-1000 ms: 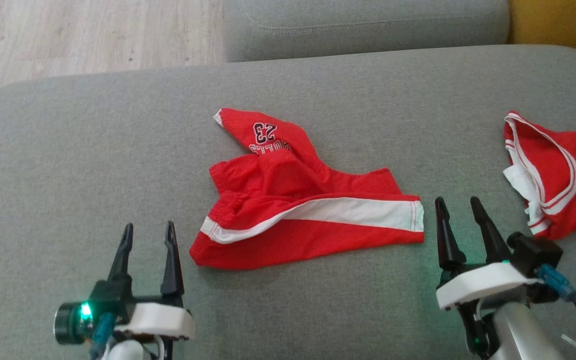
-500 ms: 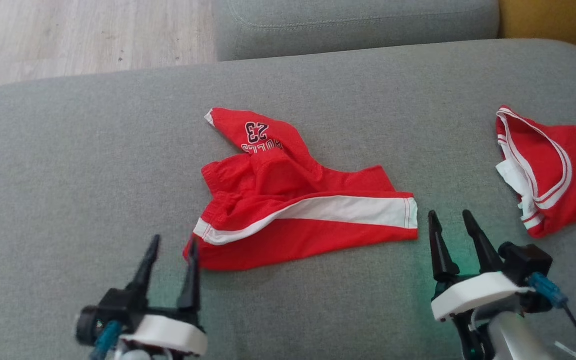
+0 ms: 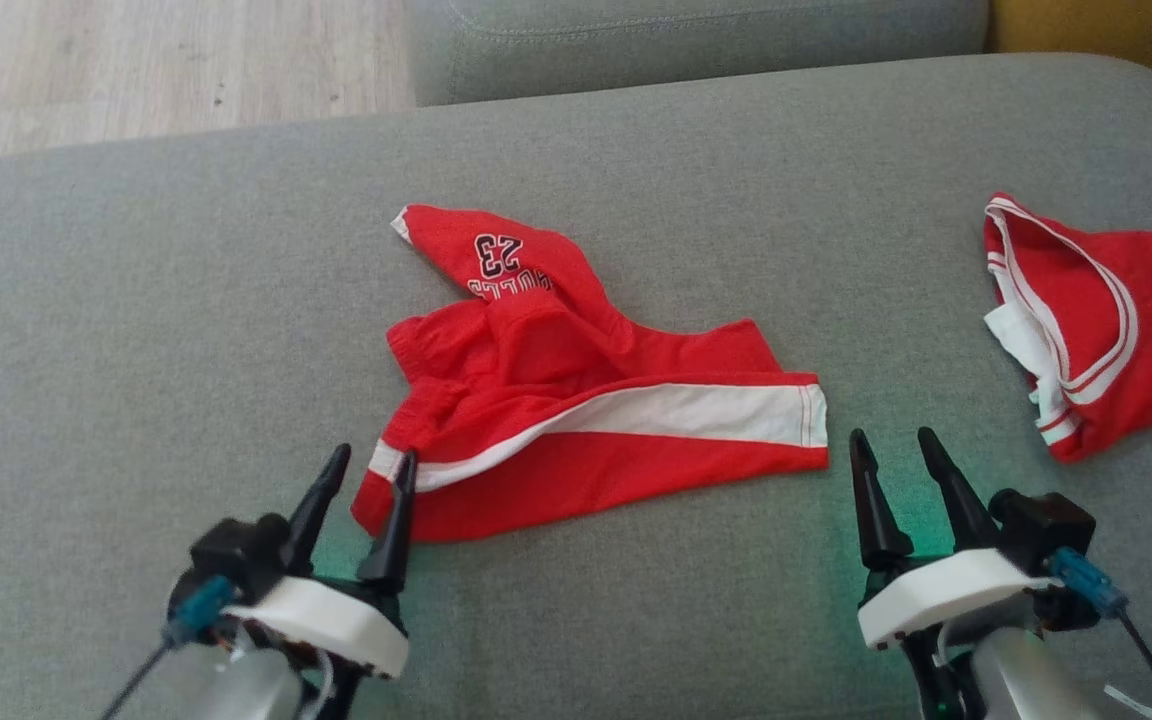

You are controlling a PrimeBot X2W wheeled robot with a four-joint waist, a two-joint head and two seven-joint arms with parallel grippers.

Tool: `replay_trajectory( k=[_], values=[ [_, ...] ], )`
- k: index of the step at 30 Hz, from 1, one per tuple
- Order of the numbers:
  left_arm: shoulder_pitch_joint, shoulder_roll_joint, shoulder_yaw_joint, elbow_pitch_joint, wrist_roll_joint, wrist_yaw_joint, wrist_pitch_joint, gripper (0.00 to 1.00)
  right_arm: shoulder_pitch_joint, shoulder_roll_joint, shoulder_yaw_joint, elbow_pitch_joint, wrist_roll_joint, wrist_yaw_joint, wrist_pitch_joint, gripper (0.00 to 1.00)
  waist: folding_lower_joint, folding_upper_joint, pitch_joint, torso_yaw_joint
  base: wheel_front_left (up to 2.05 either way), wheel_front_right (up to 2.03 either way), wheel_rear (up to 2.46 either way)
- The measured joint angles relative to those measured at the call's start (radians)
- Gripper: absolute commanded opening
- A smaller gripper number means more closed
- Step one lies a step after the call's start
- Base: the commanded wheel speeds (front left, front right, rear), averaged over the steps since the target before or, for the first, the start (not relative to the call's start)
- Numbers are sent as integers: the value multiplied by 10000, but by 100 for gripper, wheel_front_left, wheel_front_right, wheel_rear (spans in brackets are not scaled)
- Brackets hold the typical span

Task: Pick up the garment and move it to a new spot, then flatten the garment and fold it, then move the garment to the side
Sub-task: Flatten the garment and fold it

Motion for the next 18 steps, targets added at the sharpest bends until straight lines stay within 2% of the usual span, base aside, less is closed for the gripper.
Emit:
replay_trajectory(
  k=[9,16,17,18],
  values=[
    [-1004,878,-2130,623,-1912,0,0,100,-19,0,27,38,4,0,0,100,0,0,208,15,0,0,0],
    [-1418,1152,-3045,951,-2708,0,0,99,-29,0,73,50,8,0,0,100,0,0,317,8,0,0,0],
    [-1482,1156,-3185,951,-2840,0,0,91,-32,0,71,52,8,0,0,100,0,0,334,9,0,0,0],
    [-1540,1166,-3346,955,-2945,0,0,74,-33,0,69,52,8,0,0,100,0,0,352,13,0,0,0]
  ],
)
